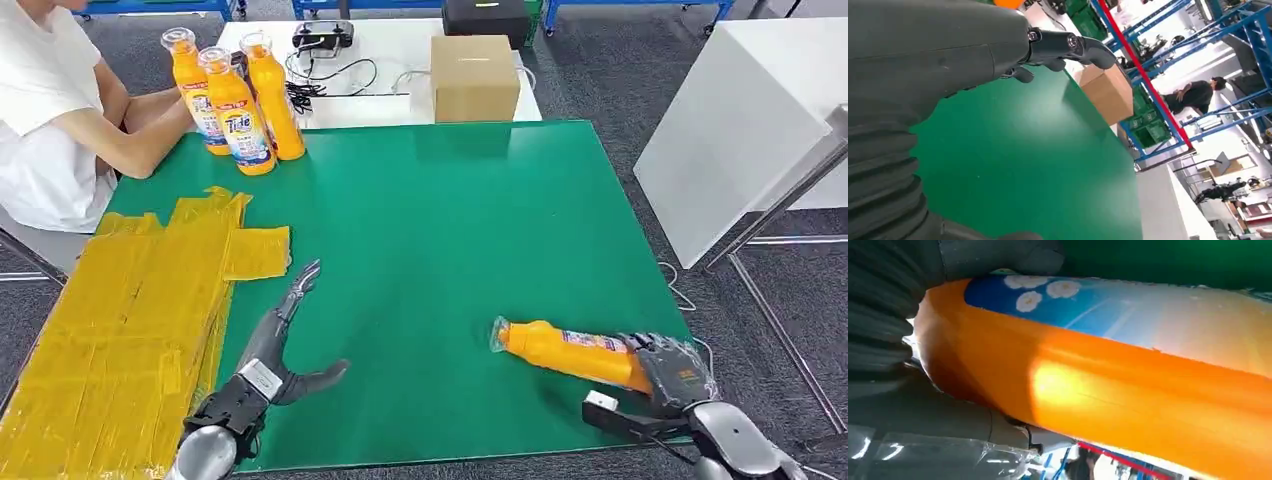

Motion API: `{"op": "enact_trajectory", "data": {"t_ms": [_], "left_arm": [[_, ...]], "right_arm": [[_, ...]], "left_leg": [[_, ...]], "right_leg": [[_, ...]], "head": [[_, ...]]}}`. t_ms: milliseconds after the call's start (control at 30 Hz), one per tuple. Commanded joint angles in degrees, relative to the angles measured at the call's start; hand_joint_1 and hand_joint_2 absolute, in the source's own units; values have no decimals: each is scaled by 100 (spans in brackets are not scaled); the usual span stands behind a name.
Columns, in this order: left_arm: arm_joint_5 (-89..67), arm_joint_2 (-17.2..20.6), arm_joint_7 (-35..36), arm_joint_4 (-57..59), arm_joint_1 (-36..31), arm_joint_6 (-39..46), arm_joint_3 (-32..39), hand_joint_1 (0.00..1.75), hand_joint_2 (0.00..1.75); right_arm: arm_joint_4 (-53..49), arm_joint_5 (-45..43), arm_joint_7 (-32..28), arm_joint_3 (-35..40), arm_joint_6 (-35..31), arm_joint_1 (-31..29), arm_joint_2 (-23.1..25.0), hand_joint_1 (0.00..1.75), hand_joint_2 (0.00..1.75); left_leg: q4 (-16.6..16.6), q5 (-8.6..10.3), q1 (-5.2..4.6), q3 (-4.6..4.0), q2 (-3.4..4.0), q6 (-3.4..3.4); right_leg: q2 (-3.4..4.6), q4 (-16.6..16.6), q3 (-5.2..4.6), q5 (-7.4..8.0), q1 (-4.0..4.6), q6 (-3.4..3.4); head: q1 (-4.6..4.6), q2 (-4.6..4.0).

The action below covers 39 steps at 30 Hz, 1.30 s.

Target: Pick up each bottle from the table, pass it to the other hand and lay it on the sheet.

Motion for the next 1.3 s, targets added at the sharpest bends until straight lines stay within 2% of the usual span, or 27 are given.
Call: {"op": "enact_trajectory", "data": {"t_ms": [33, 167, 300, 367, 467, 533, 667, 867, 1067, 1200, 1300], "left_arm": [[105, 49, 251, -78, -87, -605, -404, 0, 175], [716, 54, 388, 136, -444, -1229, -746, 0, 175], [734, 49, 401, 177, -491, -1228, -765, 0, 175], [1204, 61, 533, 304, -654, -1593, -899, 0, 175], [1614, -78, 755, 548, -960, -1732, -1035, 0, 175], [2421, -195, 1019, 787, -1175, -2024, -1041, 0, 175], [3528, -347, 1346, 1110, -1493, -2039, -963, 0, 175], [4368, -449, 1593, 1312, -1771, -1781, -915, 0, 175], [4594, -462, 1608, 1335, -1813, -1677, -931, 0, 175], [5097, -496, 1670, 1455, -1929, -1542, -871, 0, 175], [5238, -425, 1645, 1440, -1924, -1438, -868, 0, 175]], "right_arm": [[263, -801, -378, -950, -1035, -662, 2421, 175, 175], [384, -1404, -828, -1018, -1472, -915, 2977, 175, 175], [417, -1407, -827, -995, -1493, -937, 2977, 175, 175], [468, -1928, -1191, -1081, -1630, -1052, 3223, 175, 175], [541, -2370, -1384, -954, -1754, -1258, 3562, 175, 175], [686, -2717, -1536, -735, -1763, -1454, 3740, 175, 175], [1089, -3039, -1630, -270, -1805, -1806, 3882, 175, 175], [1376, -3355, -1868, 382, -1734, -1947, 4167, 175, 175], [1394, -3557, -1979, 636, -1612, -1944, 4227, 175, 175], [1783, -3609, -2120, 1488, -1614, -1996, 4521, 175, 175], [2217, -3794, -2257, 2127, -1713, -2098, 4506, 175, 175]], "left_leg": [[-9, -1, 9, 10, 20, -8], [-3, 2, 9, 2, 5, -8], [-5, 1, 10, -1, 7, -6], [-9, -2, 10, 11, 8, -8], [-2, 2, 9, -8, -5, -7], [-3, 0, 9, -5, 3, -9], [-2, 5, 8, -16, 4, -6], [-2, 7, 7, -12, -1, -5], [-6, 4, 7, -3, -5, -6], [-1, 3, 9, -17, 7, -5], [-7, 4, 9, -13, 11, -7]], "right_leg": [[18, -12, 7, 6, 11, -4], [3, -4, 3, 2, 11, -3], [5, -4, -1, 1, 12, 0], [4, -9, 13, -2, 11, 2], [-10, -2, -2, 0, 9, 1], [-3, -4, 1, 0, 10, 2], [-1, 0, -11, 3, 8, -1], [-6, 1, -6, 0, 8, 0], [-13, -3, 4, -4, 8, 3], [2, 3, -12, -1, 10, 2], [4, -1, -10, -1, 10, 0]], "head": [[0, 0], [-2, 0], [0, 0], [-2, 0], [0, 0], [0, 0], [0, 0], [0, 0], [0, 0], [0, 0], [0, 0]]}}
